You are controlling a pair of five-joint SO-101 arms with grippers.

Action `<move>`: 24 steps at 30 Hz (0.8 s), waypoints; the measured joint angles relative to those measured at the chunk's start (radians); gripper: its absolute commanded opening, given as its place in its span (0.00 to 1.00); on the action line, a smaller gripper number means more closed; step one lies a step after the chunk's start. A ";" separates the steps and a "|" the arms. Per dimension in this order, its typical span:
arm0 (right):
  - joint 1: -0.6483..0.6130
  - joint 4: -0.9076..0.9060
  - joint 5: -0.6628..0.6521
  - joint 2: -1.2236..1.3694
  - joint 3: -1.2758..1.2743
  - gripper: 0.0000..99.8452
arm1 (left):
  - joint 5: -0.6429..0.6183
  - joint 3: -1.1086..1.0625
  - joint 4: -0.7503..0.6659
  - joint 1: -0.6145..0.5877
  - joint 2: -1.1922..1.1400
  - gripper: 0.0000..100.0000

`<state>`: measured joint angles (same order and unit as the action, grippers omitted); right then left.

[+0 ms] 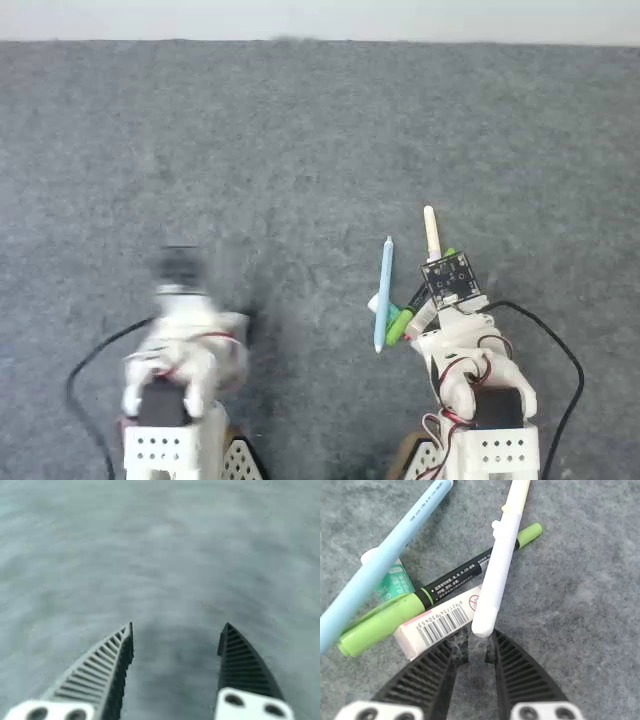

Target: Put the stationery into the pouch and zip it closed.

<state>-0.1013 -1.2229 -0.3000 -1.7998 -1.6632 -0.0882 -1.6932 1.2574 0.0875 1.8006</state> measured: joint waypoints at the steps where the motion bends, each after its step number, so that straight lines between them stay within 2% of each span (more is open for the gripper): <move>1: 0.000 0.000 0.000 0.000 0.000 0.08 | 0.000 0.000 0.000 0.020 0.000 0.27; 5: 0.000 0.000 0.000 0.000 0.000 0.08 | 0.000 0.000 0.000 0.051 0.000 0.27; 24: 0.000 0.000 0.000 0.000 0.000 0.08 | 0.000 0.000 0.000 0.057 0.000 0.27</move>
<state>-0.1013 -1.2229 -0.3000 -1.7998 -1.6632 -0.0882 -1.6932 1.2574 0.1442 1.8006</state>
